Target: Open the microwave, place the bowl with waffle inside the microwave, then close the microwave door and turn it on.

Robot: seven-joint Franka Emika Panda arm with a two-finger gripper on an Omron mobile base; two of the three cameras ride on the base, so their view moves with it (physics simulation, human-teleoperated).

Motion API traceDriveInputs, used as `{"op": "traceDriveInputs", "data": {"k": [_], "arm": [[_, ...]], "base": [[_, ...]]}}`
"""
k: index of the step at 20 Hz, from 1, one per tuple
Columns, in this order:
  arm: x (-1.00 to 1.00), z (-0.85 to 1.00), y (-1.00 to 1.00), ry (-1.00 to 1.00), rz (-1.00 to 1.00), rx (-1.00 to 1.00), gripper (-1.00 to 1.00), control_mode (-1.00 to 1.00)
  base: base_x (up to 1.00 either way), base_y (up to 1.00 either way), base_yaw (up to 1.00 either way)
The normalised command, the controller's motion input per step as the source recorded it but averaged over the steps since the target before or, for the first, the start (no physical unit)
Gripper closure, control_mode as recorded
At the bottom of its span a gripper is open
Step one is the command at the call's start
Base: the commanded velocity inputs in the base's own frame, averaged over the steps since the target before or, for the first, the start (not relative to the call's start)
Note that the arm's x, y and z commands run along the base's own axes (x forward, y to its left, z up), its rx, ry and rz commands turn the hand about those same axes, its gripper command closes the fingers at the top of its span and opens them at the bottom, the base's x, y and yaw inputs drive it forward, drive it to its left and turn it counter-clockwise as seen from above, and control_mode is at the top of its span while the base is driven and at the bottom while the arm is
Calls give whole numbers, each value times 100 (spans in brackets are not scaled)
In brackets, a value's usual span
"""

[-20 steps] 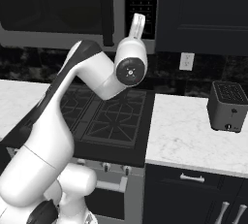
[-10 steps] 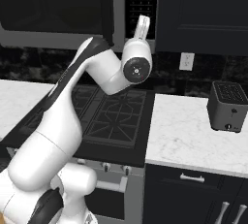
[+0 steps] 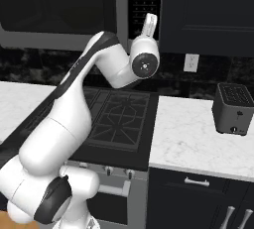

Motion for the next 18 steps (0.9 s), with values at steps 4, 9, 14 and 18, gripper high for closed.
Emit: {"op": "traceDriveInputs", "data": {"k": [4, 9, 14, 18], "arm": [[33, 0, -3, 0, 0, 0, 100, -100], [34, 0, 0, 0, 0, 0, 100, -100], [42, 0, 0, 0, 0, 0, 100, -100], [48, 0, 0, 0, 0, 0, 100, -100]], "base": [[0, 0, 0], [0, 0, 0], [0, 0, 0], [0, 0, 0]]}}
